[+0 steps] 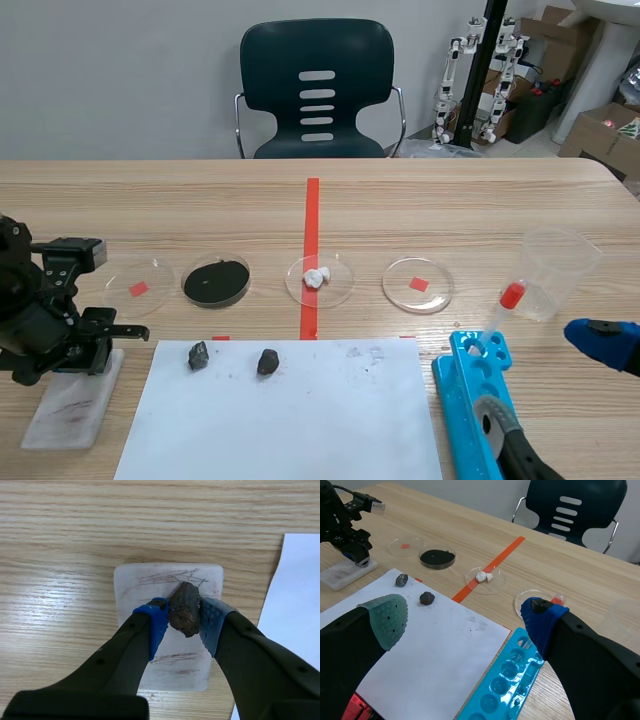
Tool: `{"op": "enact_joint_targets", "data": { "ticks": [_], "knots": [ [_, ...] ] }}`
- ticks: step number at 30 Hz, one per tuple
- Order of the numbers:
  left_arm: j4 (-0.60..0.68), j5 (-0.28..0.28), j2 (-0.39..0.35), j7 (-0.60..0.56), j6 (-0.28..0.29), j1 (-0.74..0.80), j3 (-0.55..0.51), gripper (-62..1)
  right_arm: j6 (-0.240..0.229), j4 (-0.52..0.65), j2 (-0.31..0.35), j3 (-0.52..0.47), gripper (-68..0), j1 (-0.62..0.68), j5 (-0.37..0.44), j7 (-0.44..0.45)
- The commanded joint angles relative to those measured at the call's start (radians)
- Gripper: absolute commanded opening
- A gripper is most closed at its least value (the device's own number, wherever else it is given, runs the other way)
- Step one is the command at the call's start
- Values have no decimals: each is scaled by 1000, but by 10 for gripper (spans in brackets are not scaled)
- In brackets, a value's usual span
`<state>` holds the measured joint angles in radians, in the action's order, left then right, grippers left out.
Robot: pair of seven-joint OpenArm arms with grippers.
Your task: Rub the mineral on the streak plate
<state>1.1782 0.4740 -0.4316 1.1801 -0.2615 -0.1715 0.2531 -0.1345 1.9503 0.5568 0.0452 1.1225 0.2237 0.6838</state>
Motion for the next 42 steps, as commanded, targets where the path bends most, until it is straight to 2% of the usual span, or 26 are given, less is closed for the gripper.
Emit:
{"op": "enact_joint_targets", "data": {
  "ticks": [1, 5, 10, 12, 17, 19, 25, 29, 35, 38, 42],
  "knots": [
    [-32, -50, -15, -1, -11, -2, -4, -464, 3, 6, 0, -11, -201, -9, 4, 19],
    [-41, -107, -15, -1, -14, -12, -4, -464, 3, 6, 0, -11, -201, -9, 4, 19],
    [-41, -111, -15, -1, -14, -14, -4, -464, 3, 6, 0, -11, -201, -9, 4, 19],
    [-41, -73, -15, -2, -13, -14, -4, -464, 3, 6, 0, -11, -201, -9, 4, 19],
    [-41, 109, -15, -35, 54, -14, -4, -464, 3, 6, 0, -11, -201, -9, 4, 19],
    [-41, 140, -15, -40, 70, -14, -4, -464, 3, 6, 0, -11, -201, -9, 4, 19],
    [-41, 175, -15, -55, 84, -14, -4, -464, 3, 6, 0, -11, -201, -9, 4, 19],
    [-40, 149, -19, -58, 90, -14, -4, -464, 3, 6, 0, -11, -201, -9, 4, 19],
    [-40, 2, -33, -16, 35, -14, -4, -464, 3, 6, 0, -11, -201, -9, 4, 19],
    [-40, -52, -37, -5, 16, -14, -4, -464, 3, 6, 0, -11, -201, -9, 4, 19],
    [-40, -64, -37, -5, 12, -14, -4, -464, 3, 6, 0, -11, -201, -9, 4, 19]
  ]
}}
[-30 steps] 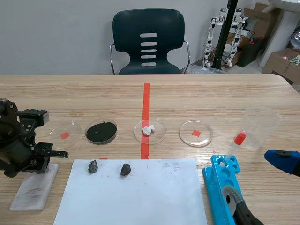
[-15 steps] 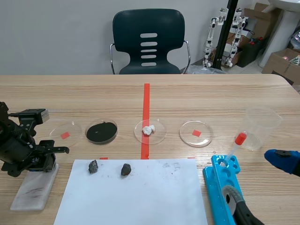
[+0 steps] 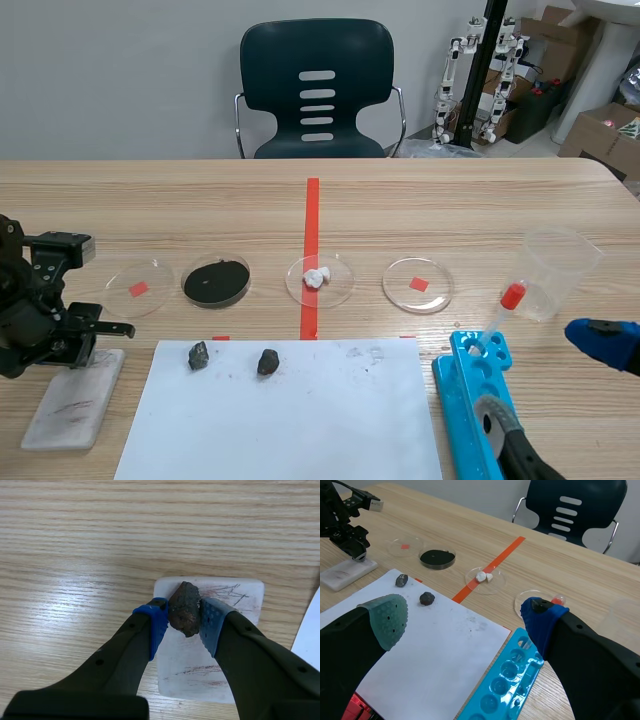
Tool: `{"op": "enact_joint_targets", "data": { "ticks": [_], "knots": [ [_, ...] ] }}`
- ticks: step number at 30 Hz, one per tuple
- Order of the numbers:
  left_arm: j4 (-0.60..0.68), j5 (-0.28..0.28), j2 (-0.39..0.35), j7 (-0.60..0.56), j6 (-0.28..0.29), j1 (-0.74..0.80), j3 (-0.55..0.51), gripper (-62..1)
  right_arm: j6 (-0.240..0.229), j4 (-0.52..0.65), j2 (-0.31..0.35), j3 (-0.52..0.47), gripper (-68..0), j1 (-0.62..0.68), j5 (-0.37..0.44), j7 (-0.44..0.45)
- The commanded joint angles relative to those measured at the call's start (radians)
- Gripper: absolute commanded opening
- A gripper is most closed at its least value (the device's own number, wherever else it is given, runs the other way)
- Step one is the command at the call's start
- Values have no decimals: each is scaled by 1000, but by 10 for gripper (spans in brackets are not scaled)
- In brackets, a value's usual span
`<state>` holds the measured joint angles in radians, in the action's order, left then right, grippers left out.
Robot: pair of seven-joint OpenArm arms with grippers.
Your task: Rub the mineral on the streak plate
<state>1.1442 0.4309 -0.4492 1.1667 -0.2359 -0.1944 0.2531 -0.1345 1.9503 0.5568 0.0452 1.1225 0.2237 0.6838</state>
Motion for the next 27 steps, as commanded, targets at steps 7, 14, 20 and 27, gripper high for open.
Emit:
{"op": "enact_joint_targets", "data": {
  "ticks": [7, 14, 20, 27],
  "knots": [
    [-6, 80, -19, 1, 2, 9, -4, -464, 3, 6, 0, -11, -201, -9, 4, 19],
    [-6, 247, -17, -26, 77, 9, -4, -464, 3, 6, 0, -11, -201, -9, 4, 19],
    [-6, 251, -17, -42, 86, 9, -4, -464, 3, 6, 0, -11, -201, -9, 4, 19],
    [-6, 47, -21, -10, 14, 9, -4, -464, 3, 6, 0, -11, -201, -9, 4, 19]
  ]
}}
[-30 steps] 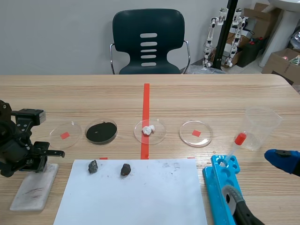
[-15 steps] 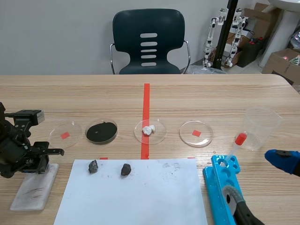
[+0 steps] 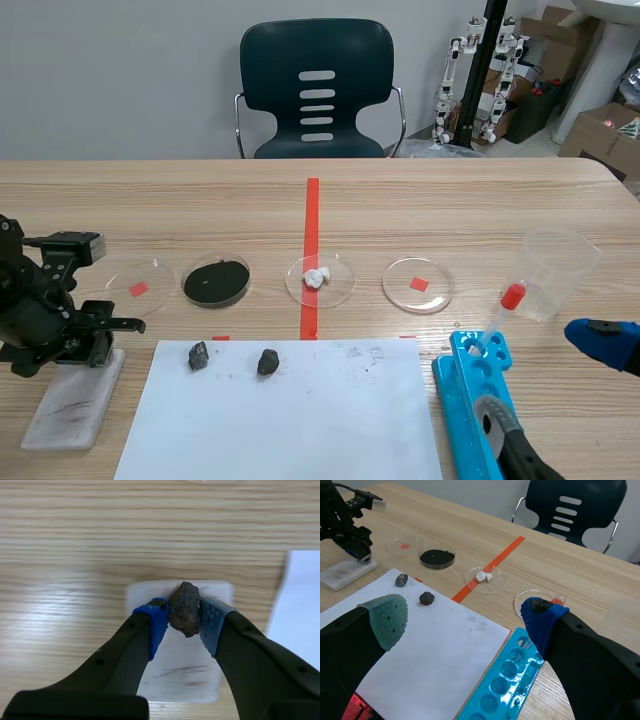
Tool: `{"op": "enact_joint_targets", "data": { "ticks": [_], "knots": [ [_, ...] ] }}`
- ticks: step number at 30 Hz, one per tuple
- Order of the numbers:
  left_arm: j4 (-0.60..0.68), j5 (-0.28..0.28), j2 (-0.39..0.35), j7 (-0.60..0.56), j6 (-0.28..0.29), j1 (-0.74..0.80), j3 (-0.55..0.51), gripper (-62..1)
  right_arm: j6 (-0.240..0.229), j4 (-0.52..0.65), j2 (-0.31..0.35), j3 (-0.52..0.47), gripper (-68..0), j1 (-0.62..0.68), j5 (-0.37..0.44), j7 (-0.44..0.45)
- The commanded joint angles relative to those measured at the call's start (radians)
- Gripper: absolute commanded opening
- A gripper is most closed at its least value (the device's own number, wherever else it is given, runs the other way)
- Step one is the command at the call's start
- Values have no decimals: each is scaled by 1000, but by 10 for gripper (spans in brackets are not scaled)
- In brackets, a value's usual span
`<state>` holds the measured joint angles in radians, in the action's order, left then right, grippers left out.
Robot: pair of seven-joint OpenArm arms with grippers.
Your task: Rub the mineral on the streak plate
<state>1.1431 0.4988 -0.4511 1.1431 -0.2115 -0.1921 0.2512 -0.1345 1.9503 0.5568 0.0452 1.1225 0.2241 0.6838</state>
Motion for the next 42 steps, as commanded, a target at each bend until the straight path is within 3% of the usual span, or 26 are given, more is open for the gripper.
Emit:
{"op": "enact_joint_targets", "data": {
  "ticks": [1, 8, 11, 14, 31, 33, 36, 42],
  "knots": [
    [-5, -36, -21, 18, -11, 7, -3, -464, 3, 6, 0, -11, -201, -9, 3, 19],
    [23, -51, -52, 3, -41, 18, -4, -464, 3, 6, 0, -11, -201, -9, 3, 19],
    [101, -47, -79, -53, -51, 57, -7, -464, 3, 6, 0, -11, -201, -9, 3, 19],
    [207, -39, -108, -126, -101, 117, -19, -464, 3, 6, 0, -11, -201, -9, 3, 19],
    [630, -11, -122, -589, -110, 562, -327, -464, 3, 6, 0, -11, -201, -9, 3, 19],
    [671, -8, -118, -654, -79, 618, -357, -464, 3, 6, 0, -11, -201, -9, 3, 19],
    [726, -8, -97, -776, 22, 704, -395, -464, 3, 6, 0, -11, -201, -9, 3, 19],
    [785, -43, -29, -1002, 277, 826, -419, -464, 3, 6, 0, -11, -201, -9, 3, 19]
  ]
}}
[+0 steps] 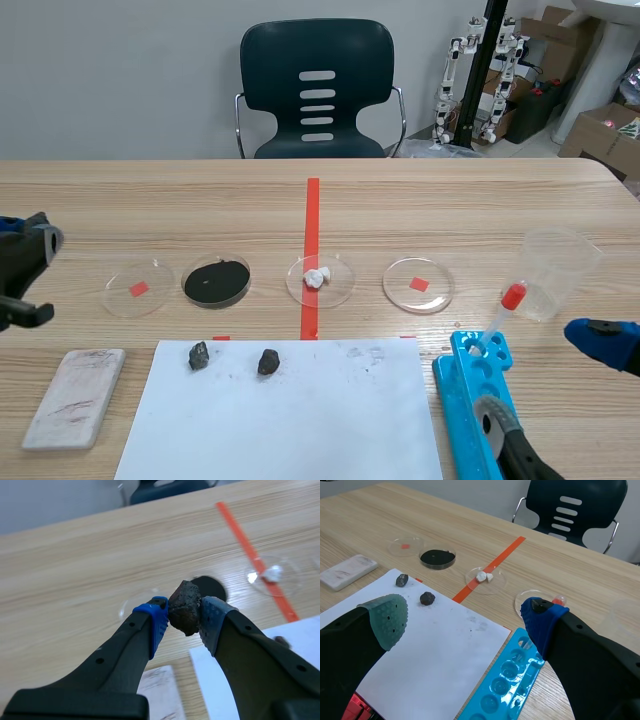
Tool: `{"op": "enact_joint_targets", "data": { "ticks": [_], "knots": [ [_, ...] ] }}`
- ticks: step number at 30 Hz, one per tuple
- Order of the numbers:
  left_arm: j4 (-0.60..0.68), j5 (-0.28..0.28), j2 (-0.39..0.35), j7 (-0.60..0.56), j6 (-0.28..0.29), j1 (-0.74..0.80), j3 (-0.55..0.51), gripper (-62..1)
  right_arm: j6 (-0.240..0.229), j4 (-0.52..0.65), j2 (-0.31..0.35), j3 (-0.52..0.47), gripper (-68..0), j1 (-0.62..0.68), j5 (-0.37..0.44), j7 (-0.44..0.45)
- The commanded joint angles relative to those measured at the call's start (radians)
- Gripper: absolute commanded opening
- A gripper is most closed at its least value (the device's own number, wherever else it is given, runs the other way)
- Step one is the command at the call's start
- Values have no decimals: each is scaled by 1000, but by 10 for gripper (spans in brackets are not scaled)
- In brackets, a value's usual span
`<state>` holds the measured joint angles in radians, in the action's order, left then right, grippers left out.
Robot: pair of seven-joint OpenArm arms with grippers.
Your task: Rub the mineral on the streak plate
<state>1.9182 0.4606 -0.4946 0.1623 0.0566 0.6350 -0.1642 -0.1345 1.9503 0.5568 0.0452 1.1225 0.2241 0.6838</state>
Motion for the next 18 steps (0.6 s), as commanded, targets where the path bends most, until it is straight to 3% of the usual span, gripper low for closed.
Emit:
{"op": "enact_joint_targets", "data": {
  "ticks": [1, 4, 7, 18],
  "knots": [
    [15, -22, 29, -48, 49, 13, -5, -464, 3, 6, 0, -11, -201, -9, 3, 19],
    [23, -66, 67, -112, 156, 45, -5, -464, 3, 6, 0, -11, -201, -9, 3, 19],
    [23, -92, 98, -121, 218, 61, -5, -464, 3, 6, 0, -11, -201, -9, 3, 19],
    [20, -118, 134, -93, 227, 82, -5, -464, 3, 6, 0, -11, -201, -9, 3, 19]
  ]
}}
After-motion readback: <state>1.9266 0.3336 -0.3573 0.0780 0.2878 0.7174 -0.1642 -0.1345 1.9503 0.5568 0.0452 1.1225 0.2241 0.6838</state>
